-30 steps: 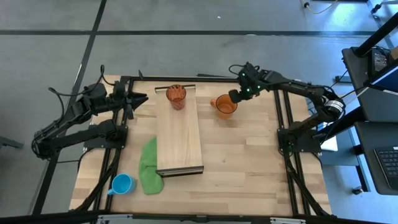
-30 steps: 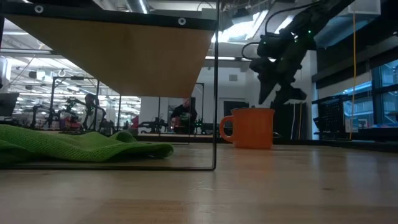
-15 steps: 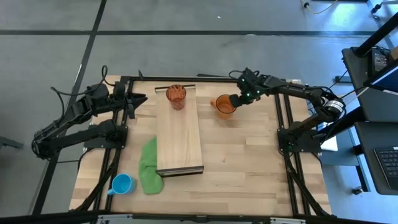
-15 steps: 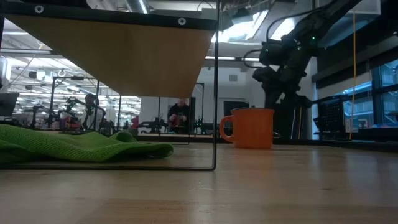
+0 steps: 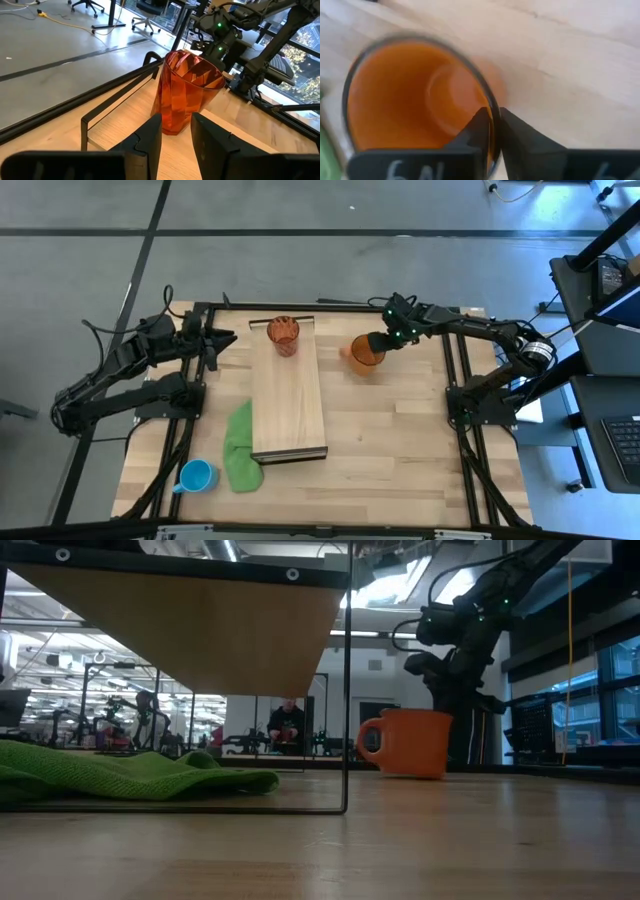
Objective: Stack small to large cups/mugs on shelf
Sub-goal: Put the orange mug on the shelf
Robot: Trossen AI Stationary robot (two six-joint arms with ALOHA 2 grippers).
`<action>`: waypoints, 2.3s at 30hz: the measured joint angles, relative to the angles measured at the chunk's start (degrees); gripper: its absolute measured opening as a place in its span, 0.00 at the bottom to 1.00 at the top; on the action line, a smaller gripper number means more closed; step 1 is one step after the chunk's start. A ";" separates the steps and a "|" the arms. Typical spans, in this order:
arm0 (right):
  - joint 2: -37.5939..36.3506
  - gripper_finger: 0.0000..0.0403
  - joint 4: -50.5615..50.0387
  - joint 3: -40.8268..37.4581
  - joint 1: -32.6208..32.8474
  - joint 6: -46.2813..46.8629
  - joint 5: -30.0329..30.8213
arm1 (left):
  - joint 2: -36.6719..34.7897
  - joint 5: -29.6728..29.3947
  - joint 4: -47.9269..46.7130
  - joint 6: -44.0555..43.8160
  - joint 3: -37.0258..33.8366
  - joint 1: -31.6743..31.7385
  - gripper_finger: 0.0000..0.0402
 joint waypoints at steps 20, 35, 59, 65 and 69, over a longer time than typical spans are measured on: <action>0.27 0.05 -27.75 27.01 11.63 -4.97 6.16 | 0.00 -1.55 -2.37 1.80 0.00 0.02 0.25; 13.30 0.05 -27.76 48.82 28.96 6.27 6.36 | 0.00 -1.99 -3.03 4.13 0.00 0.02 0.25; 34.69 0.05 -32.46 78.37 30.99 0.17 1.32 | 0.00 -1.46 -7.28 4.13 0.00 0.02 0.25; 34.80 0.05 -28.62 78.34 31.28 0.49 1.47 | 0.00 -1.46 -7.28 4.15 0.00 0.02 0.25; 34.74 0.05 -28.06 78.36 31.24 0.50 2.10 | 0.00 -1.44 -7.28 4.13 0.00 0.00 0.25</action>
